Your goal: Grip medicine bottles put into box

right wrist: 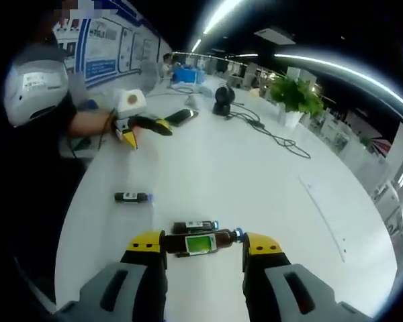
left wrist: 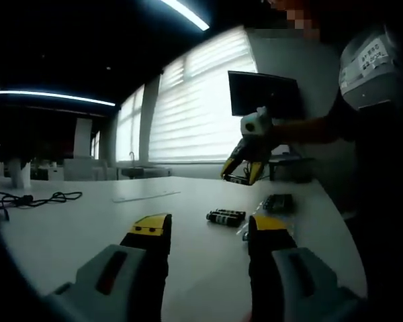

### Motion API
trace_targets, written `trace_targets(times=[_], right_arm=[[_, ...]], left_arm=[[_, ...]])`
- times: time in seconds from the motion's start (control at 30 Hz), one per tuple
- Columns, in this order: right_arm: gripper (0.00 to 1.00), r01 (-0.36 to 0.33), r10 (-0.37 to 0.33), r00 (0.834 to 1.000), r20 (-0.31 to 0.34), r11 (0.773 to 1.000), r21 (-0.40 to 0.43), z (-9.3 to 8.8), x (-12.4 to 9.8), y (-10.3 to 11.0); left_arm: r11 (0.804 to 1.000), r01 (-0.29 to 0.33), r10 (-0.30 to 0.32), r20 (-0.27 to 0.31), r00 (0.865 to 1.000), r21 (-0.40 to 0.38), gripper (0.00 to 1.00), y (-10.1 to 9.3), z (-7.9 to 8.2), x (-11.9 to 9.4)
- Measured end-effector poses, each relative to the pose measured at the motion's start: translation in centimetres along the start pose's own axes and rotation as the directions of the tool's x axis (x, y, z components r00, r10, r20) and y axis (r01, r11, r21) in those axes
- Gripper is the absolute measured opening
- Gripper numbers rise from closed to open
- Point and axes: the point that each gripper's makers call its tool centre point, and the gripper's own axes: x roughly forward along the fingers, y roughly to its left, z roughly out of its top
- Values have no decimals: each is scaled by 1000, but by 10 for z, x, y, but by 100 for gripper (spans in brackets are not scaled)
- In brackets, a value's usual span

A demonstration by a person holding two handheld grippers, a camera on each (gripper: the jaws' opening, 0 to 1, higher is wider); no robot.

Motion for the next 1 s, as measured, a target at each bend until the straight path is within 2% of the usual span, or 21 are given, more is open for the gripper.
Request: trace_targets(times=[0.2,0.37,0.53,0.77,1.0], right_arm=[[40,-16,14,998,62,1000,23,29,-4,15],[40,-26,25,997,73,1000,15,43,-4,34],[40,-37,36,999,34,998,56,39,4,52],[40,-134,134,991,6,989,58,31,37,97],[40,-184,184,983,-2,980,79,16,65,110]], left_arm=[[1000,-16,16,-1,1000,5,38,3,0,-1],[1000,-28,29,-5,1000,10,38,5,-1,0],[998,-55,56,-15,998,23,38,10,-3,-1],[999,-48,48,-13,999,17,38,9,-3,-1],[999,-47,47,-12,999,13,38,9,-3,-2]])
